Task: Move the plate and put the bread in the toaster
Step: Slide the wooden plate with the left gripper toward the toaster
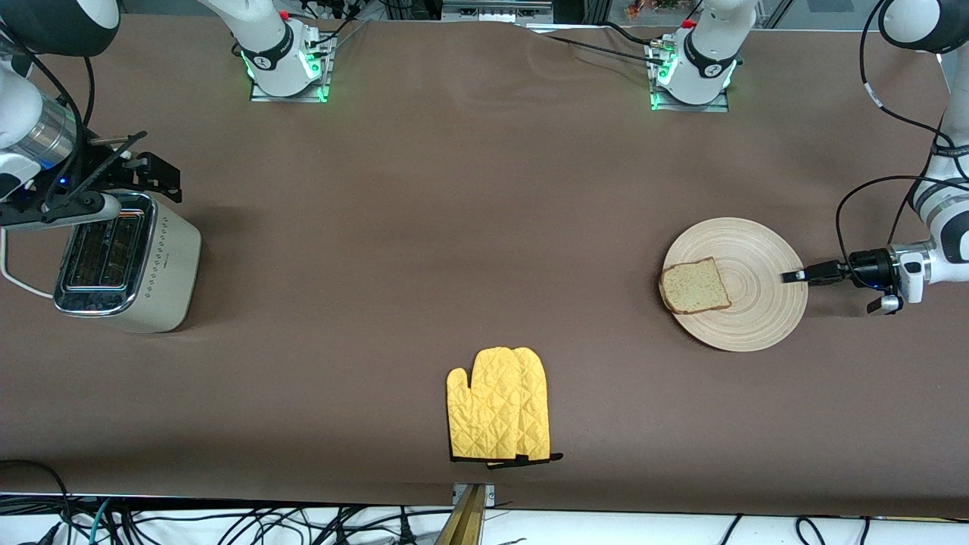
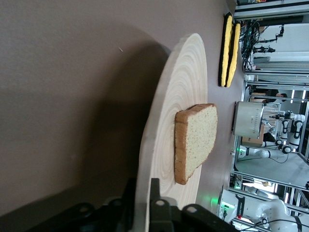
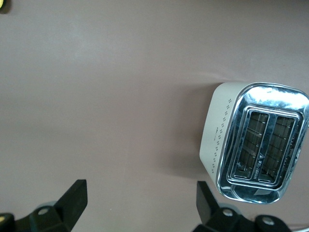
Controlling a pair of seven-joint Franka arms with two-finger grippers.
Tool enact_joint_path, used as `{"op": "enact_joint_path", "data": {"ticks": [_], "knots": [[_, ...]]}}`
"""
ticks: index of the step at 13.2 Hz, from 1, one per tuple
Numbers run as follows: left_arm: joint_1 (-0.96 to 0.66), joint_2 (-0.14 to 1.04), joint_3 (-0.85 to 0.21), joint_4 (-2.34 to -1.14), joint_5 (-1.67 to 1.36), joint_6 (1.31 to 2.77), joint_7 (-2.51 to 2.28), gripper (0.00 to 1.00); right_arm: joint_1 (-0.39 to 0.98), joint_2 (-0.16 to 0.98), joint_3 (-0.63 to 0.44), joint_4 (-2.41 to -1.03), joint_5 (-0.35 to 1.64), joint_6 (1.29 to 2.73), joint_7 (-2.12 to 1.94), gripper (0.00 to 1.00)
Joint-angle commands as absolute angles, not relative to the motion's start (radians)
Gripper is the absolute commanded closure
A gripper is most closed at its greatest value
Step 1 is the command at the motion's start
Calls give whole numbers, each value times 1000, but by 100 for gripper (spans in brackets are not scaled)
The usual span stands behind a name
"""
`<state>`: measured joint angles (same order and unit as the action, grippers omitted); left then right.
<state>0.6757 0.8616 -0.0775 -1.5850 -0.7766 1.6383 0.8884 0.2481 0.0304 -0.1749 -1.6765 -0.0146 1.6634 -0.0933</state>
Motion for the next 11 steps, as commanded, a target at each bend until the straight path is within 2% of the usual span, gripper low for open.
{"op": "enact_joint_path", "data": {"ticks": [1,5,9,11], "knots": [[664,868,-74,-1566,-762,1637,879,98,244,12,-172,-1694,-6,1671,-107,0],[663,865,-84,-1565,-770,1622,896,99,244,12,-172,-1695,-6,1671,-107,0],[657,861,-205,-1565,-773,1592,905,100,244,11,-172,-1695,-6,1669,-107,0],[590,865,-222,-1568,-778,1592,905,100,244,12,-172,-1695,-6,1671,-107,0]]}}
